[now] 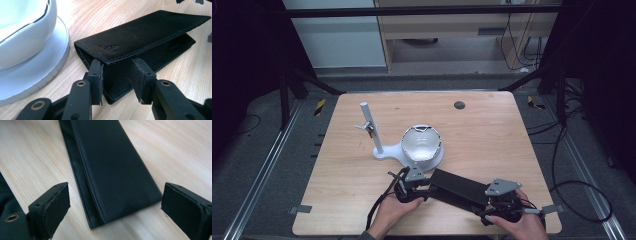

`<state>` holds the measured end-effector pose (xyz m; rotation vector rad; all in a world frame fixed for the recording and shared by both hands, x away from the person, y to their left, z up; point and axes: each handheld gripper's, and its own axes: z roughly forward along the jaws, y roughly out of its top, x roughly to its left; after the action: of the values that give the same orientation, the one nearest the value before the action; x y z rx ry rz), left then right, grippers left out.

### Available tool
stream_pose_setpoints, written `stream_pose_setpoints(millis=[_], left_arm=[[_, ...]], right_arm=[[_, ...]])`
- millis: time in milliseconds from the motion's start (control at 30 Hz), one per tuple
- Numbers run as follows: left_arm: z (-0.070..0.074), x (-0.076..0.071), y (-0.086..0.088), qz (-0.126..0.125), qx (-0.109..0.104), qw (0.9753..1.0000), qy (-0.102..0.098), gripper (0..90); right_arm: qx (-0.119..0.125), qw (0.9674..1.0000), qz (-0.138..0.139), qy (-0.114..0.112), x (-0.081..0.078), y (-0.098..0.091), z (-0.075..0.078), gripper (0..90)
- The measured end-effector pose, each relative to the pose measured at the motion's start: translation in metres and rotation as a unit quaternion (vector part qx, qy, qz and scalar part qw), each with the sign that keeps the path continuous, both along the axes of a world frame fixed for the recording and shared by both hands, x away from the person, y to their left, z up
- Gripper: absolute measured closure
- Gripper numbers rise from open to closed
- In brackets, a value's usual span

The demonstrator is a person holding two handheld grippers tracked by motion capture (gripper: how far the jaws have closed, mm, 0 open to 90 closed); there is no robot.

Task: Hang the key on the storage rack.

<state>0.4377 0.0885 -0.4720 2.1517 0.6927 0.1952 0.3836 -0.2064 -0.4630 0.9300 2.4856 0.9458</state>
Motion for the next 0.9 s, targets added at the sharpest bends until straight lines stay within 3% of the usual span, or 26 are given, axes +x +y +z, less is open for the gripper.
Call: stream_pose_setpoints(millis=[300, 433, 900], left_arm=[[0.002, 0.003, -0.001, 0.000, -0.005, 1.0000, 0.000, 62.9], [0.003, 0.004, -0.002, 0.000, -0.008, 1.0000, -0.001, 62.9], [0.003, 0.005, -0.002, 0.000, -0.013, 0.9999, -0.002, 62.9]], right_arm=[[-0.030, 0.9991, 0.030, -0.008, 0.016, 0.030, 0.013, 12.2], [-0.055, 0.9974, 0.045, -0.007, 0.025, 0.045, 0.017, 16.8], [-0.090, 0.9941, 0.059, 0.010, 0.042, 0.069, 0.012, 24.8]])
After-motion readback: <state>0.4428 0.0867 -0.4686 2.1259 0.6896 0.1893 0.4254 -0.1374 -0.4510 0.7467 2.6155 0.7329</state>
